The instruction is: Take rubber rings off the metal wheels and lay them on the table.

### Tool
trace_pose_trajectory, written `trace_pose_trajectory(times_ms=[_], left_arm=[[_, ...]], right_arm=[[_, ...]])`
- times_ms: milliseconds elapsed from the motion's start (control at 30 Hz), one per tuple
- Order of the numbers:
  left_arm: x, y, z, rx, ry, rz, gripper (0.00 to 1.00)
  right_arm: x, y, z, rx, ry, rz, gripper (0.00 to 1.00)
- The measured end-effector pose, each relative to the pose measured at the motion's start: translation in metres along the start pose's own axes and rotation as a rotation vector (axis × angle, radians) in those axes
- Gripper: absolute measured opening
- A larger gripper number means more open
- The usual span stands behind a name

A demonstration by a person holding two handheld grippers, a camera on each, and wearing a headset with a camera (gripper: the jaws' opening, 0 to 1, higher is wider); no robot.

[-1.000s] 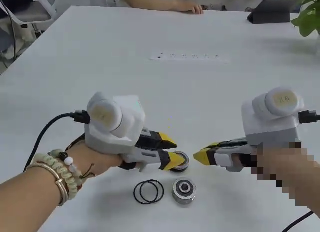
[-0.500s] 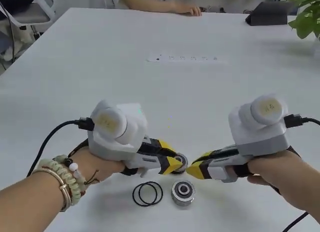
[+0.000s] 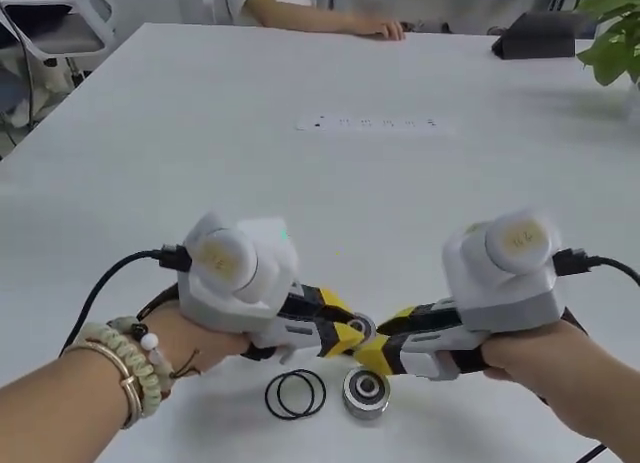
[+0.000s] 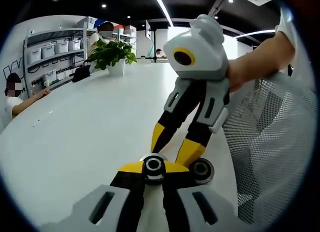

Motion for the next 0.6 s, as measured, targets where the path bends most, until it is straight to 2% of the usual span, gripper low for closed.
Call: trace_pose_trajectory(times_ms=[133,200,233,300,433,500,600], left_arm=[[0.0004,-0.0005,-0.0009,-0.001,0.0,0.0,0.07],[0.0006,-0.0007,-0.0014,-0.003,0.001,0.0,0.07],[0.0006,-0.0007,-0.0014,-0.004,0.002,0.0,0.07],[0.0007,-0.001,-0.0016,-0.005,0.004,0.0,0.07],[0.0008,-0.0009,-0.0018,-0.008,0.004,0.002,0.07],[0.0012,-0.0015,-0.0027,-0.013,0.006,0.005,0.07],[0.0013,-0.0017,-0.0027,-0.017,0.007,0.006,0.07]], right_arm=[[0.0028,0.0019,-0.0021,-0.005,0.005,0.016,0.25],[0.0037,0.0033,-0.0012,-0.055,-0.01,0.02,0.24],[0.0032,0.0028,0.0012,-0.079,-0.025,0.012,0.22],[0.0029,0.0024,-0.0007,-0.069,-0.01,0.013,0.22],[0.0013,0.0013,-0.0002,-0.111,-0.003,-0.001,0.19],[-0.0006,-0.0029,0.0017,-0.158,-0.005,-0.038,0.15],[-0.0006,-0.0023,0.0009,-0.144,-0.003,-0.028,0.11]])
Point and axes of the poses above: the centre of the closed fingertips' face, and the gripper's own axes: x roughly forward along the fingers, z roughly to its right, y roughly out of its top, the point moved 2 cm from there along -x, roughly backward along the fingers
